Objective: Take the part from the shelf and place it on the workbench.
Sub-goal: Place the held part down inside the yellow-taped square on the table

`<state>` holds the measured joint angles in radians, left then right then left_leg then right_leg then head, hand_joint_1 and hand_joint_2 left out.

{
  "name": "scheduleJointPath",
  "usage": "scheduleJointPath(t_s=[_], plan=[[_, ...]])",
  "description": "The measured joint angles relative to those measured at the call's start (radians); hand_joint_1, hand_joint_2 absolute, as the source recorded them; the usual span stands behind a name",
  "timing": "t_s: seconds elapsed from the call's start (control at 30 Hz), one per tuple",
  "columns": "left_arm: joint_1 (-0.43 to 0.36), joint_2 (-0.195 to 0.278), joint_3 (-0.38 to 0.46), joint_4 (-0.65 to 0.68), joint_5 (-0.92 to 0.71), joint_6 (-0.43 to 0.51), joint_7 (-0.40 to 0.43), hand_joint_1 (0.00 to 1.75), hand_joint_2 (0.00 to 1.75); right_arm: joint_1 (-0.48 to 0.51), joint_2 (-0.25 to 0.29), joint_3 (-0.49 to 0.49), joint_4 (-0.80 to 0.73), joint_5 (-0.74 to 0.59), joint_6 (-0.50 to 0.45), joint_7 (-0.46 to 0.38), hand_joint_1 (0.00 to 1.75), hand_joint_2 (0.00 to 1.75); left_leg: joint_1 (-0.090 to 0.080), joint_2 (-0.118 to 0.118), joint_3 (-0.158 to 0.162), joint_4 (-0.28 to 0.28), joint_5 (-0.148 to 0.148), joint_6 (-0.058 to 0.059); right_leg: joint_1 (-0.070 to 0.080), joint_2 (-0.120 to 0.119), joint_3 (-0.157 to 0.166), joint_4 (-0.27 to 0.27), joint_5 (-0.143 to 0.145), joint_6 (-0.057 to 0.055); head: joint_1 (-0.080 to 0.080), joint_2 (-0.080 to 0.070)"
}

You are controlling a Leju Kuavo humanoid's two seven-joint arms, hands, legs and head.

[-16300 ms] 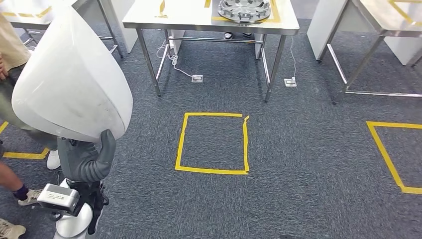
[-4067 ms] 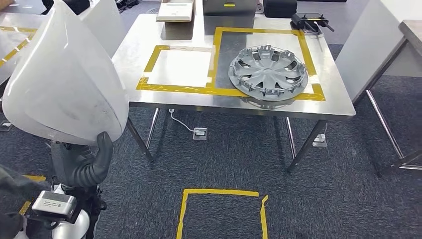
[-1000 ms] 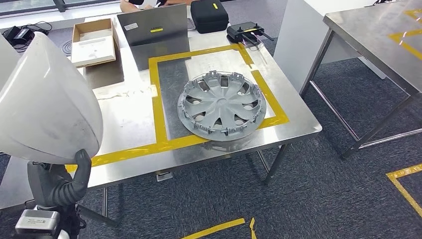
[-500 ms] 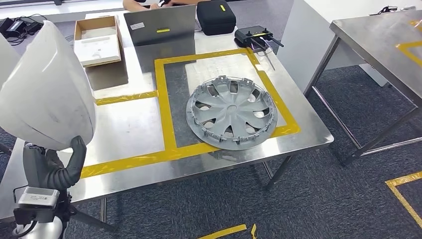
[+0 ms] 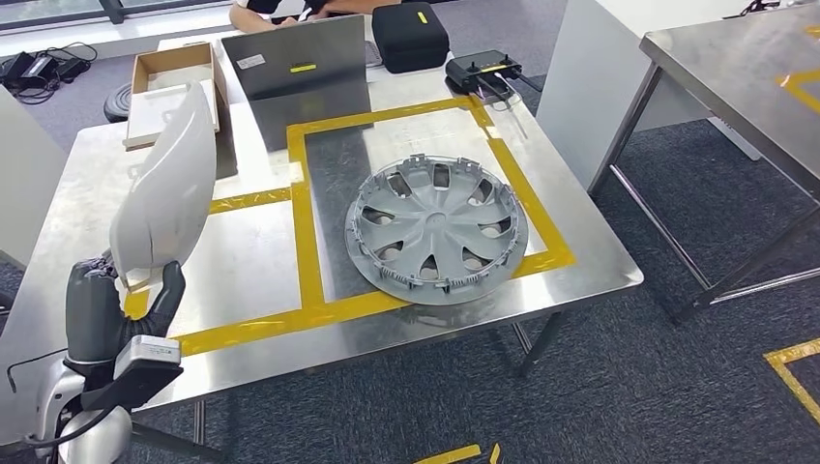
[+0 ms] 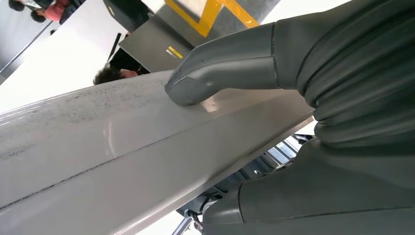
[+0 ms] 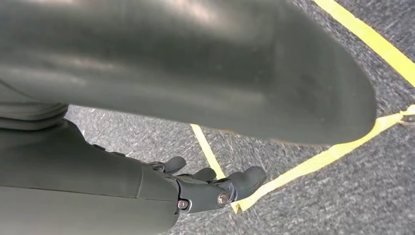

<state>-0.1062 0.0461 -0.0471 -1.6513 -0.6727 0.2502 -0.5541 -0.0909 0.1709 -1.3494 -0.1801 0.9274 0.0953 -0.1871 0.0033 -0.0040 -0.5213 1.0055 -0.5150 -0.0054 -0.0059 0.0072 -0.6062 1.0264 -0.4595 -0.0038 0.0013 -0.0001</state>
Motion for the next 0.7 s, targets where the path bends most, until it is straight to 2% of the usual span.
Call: scheduleJointPath(t_s=[0.1, 0.17, 0.37, 0.47, 0.53, 0.7], plan=[[-0.018, 0.011, -0.007, 0.027, -0.035, -0.014, -0.001, 1.75, 1.75, 0.000, 0.000, 0.001, 0.000, 0.005, 0.004, 0.004, 0.00, 0.00, 0.001, 0.000, 0.003, -0.003, 0.000, -0.007, 0.001, 0.000, 0.001, 0.000, -0.002, -0.003, 0.000, 0.000], [-0.066, 0.029, -0.025, 0.096, -0.103, -0.012, -0.012, 1.75, 1.75, -0.001, 0.000, 0.003, 0.000, 0.008, 0.008, 0.008, 0.00, 0.00, 0.001, -0.001, 0.005, -0.004, 0.002, -0.010, 0.001, -0.002, 0.002, 0.000, -0.002, -0.004, 0.000, 0.000], [-0.312, 0.040, -0.069, 0.439, -0.327, 0.104, 0.041, 1.75, 1.75, -0.009, 0.000, 0.002, 0.000, -0.010, 0.010, 0.011, 0.00, 0.00, 0.001, -0.001, 0.005, -0.004, 0.005, -0.015, 0.001, -0.002, 0.004, 0.000, 0.004, -0.006, 0.000, 0.000], [-0.391, 0.035, -0.082, 0.562, -0.360, 0.141, 0.054, 1.75, 1.75, -0.008, 0.000, 0.002, 0.000, -0.011, 0.008, 0.008, 0.00, 0.00, 0.000, 0.002, 0.006, -0.003, 0.006, -0.015, -0.001, 0.001, 0.004, -0.001, 0.006, -0.007, 0.000, 0.000], [-0.430, 0.032, -0.091, 0.635, -0.400, 0.192, 0.074, 1.75, 1.75, -0.007, 0.000, 0.002, 0.000, -0.011, 0.004, 0.011, 0.00, 0.00, 0.000, 0.002, 0.007, -0.003, 0.006, -0.015, -0.001, 0.001, 0.004, -0.001, 0.007, -0.006, 0.000, 0.000], [-0.546, 0.034, -0.096, 0.887, -0.527, 0.401, 0.154, 1.75, 1.75, -0.007, 0.000, 0.002, 0.000, -0.005, -0.008, 0.025, 0.00, 0.00, 0.000, 0.002, 0.006, -0.003, 0.006, -0.015, -0.001, 0.001, 0.004, -0.002, 0.007, -0.006, 0.000, 0.000]])
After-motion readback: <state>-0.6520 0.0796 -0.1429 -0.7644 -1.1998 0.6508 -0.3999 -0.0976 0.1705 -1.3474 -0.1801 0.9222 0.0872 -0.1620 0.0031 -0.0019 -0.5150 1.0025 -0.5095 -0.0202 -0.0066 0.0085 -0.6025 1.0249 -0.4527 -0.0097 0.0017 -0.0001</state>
